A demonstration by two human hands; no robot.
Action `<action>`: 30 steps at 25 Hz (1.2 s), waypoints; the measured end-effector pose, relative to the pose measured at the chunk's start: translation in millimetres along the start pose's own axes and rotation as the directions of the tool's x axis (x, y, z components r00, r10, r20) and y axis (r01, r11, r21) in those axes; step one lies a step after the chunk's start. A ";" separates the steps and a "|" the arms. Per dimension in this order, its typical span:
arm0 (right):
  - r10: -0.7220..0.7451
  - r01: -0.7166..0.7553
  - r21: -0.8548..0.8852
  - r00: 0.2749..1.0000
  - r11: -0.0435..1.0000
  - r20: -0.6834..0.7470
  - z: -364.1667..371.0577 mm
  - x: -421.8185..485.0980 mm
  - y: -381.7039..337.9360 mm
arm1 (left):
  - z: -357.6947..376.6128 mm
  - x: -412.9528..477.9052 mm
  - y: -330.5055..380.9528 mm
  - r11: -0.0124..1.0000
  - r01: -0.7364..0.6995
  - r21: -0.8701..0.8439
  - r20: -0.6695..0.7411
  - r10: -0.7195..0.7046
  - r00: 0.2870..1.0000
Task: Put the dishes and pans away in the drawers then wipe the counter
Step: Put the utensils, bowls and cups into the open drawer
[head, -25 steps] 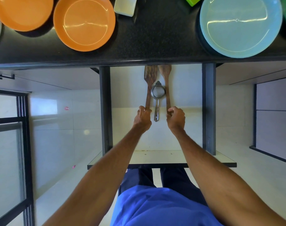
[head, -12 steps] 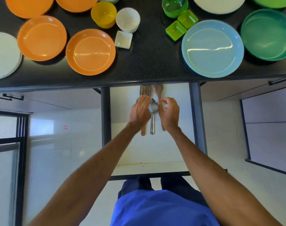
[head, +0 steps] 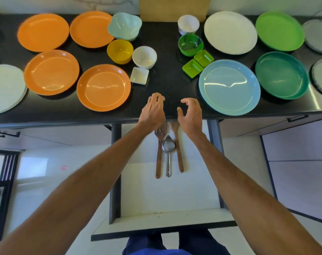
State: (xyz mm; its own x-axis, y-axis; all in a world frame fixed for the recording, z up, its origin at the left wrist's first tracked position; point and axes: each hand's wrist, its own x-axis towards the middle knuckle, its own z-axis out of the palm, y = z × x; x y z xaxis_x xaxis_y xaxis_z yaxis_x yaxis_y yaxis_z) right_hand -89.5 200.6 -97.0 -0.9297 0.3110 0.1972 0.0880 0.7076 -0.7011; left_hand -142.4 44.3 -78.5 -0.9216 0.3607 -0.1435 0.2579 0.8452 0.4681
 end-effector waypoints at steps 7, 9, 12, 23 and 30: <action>-0.089 0.094 -0.177 0.995 0.980 0.037 8.9 83.3 21.4 | 4.1 59.9 6.2 0.996 0.077 0.051 0.143 -0.084 0.986; -0.093 0.102 -0.285 0.995 0.953 0.045 10.4 117.7 25.7 | 6.7 75.1 12.7 0.995 0.096 0.020 0.108 -0.098 0.989; -0.035 0.112 -0.469 0.985 0.876 0.170 14.5 152.4 27.5 | 3.2 97.9 18.1 0.995 0.090 -0.034 0.072 -0.087 0.994; -0.078 0.091 -0.343 0.996 0.935 0.053 1.6 199.0 41.1 | 10.0 125.8 23.2 0.990 0.085 0.114 0.042 -0.090 0.995; 0.092 0.042 -0.588 0.976 0.807 0.196 10.1 206.5 43.1 | 16.3 108.2 16.8 0.984 0.122 0.132 -0.111 -0.108 0.988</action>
State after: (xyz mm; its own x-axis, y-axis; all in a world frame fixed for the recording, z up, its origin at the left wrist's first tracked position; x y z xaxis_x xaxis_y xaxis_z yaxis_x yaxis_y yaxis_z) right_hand -281.4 288.9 -93.4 -0.9696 0.2444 -0.0069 0.2425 0.9577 -0.1547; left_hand -233.0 104.0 -100.4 -0.9706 0.2212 -0.0952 0.1793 0.9277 0.3275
